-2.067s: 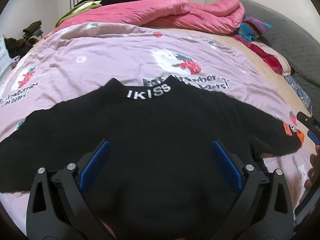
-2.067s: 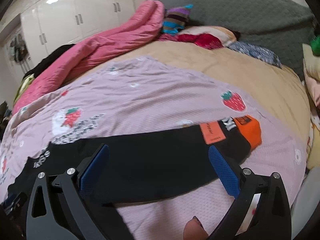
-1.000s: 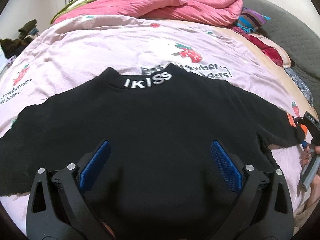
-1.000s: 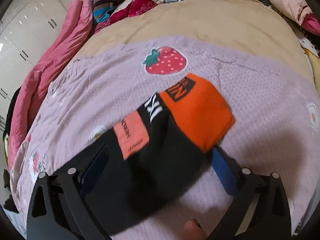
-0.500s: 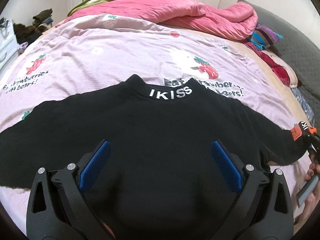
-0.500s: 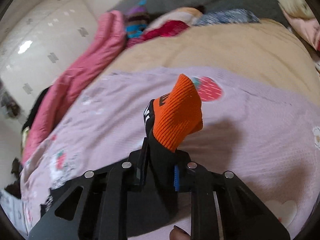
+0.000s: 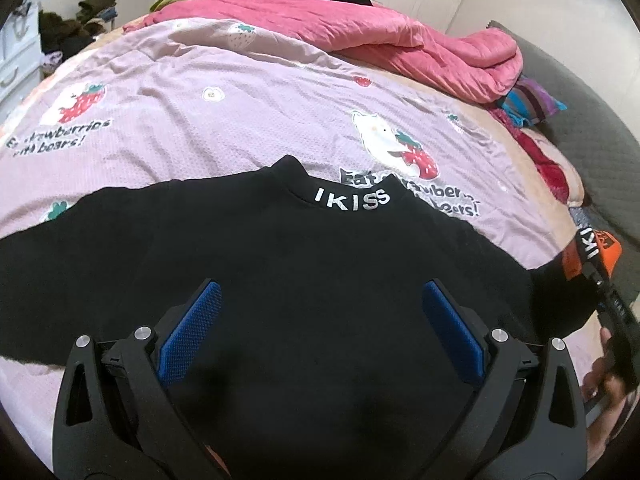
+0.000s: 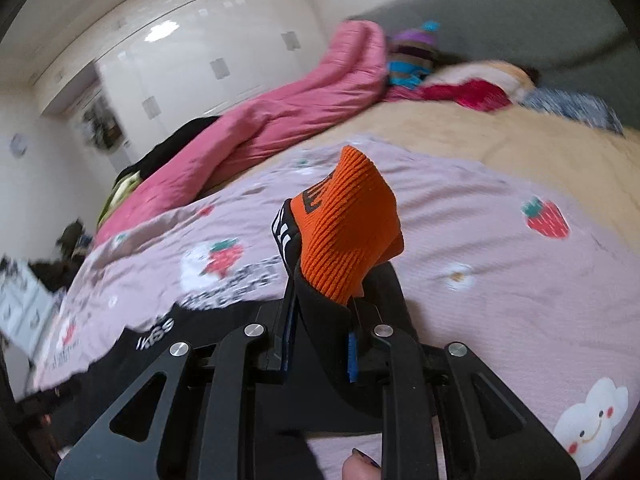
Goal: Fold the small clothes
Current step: 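Lift the cuff with the right gripper, lay it across the body, open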
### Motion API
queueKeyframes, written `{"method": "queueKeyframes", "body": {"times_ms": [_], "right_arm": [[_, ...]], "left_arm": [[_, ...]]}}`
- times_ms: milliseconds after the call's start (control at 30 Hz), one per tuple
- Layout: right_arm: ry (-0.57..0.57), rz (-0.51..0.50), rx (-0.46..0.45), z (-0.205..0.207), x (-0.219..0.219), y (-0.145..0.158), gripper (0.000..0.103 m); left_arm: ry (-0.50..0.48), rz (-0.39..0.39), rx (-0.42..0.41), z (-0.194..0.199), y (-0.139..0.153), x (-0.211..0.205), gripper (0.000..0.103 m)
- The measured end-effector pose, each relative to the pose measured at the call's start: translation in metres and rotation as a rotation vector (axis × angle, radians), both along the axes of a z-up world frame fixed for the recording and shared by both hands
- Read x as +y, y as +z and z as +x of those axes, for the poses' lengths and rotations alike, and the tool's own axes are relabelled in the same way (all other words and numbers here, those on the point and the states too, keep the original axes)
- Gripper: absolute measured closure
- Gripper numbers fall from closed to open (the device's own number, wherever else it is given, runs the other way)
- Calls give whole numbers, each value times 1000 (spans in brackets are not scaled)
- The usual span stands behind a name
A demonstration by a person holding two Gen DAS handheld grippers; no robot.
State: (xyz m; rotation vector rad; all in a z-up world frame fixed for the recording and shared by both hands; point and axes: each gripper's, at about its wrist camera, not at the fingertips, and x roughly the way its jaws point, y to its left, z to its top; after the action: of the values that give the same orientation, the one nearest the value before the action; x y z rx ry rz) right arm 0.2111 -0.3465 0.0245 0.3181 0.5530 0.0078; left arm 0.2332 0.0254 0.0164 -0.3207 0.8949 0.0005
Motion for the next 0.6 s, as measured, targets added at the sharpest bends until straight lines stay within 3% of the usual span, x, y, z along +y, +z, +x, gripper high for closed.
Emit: {"method": "queueKeyframes", "body": {"times_ms": [133,233,600], "right_arm": [[87,-61,-14,-4,34,4,85],[138,-89,-14,-7,55,4,85],[293,-155,18,-11,128,-13,85]], "left_arm": [[18,-116,10,-1,-3,13,8],[31,-103,5,-2,-1,18,8],[47,-193,37,-3,-7,35,8]]}}
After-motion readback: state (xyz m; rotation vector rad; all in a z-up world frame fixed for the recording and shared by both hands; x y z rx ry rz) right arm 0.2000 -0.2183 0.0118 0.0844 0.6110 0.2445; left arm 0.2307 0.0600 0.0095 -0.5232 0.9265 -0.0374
